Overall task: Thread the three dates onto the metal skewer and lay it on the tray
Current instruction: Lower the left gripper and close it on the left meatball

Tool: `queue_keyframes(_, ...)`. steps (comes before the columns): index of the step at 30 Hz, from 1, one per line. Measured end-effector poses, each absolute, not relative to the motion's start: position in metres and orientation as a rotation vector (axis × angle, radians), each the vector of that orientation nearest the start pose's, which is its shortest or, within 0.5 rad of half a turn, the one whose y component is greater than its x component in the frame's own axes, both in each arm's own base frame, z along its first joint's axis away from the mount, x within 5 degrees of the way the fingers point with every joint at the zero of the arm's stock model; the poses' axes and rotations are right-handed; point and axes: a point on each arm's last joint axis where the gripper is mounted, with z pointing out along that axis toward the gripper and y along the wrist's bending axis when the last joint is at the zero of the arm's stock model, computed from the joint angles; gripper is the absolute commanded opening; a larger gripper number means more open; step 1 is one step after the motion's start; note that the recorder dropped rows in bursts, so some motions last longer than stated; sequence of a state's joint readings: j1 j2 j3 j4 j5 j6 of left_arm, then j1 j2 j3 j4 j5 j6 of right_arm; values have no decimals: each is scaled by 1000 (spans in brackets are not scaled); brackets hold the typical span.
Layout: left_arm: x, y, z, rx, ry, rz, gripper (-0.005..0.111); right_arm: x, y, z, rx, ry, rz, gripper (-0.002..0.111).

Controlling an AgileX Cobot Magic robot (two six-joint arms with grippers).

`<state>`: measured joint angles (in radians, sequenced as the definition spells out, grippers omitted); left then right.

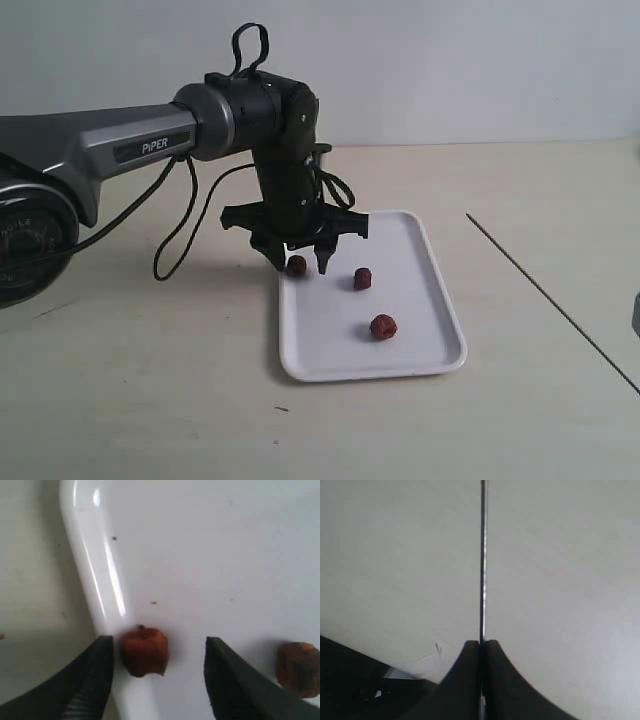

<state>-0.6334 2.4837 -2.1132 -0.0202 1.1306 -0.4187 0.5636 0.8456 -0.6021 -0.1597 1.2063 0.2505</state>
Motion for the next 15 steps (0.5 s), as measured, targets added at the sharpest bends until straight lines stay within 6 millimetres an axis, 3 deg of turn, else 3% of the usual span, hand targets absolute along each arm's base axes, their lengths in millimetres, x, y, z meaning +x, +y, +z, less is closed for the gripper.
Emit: queue_keyframes(15, 407, -302, 132, 269, 3003, -155, 54, 102, 48, 255, -509, 2843, -87, 0)
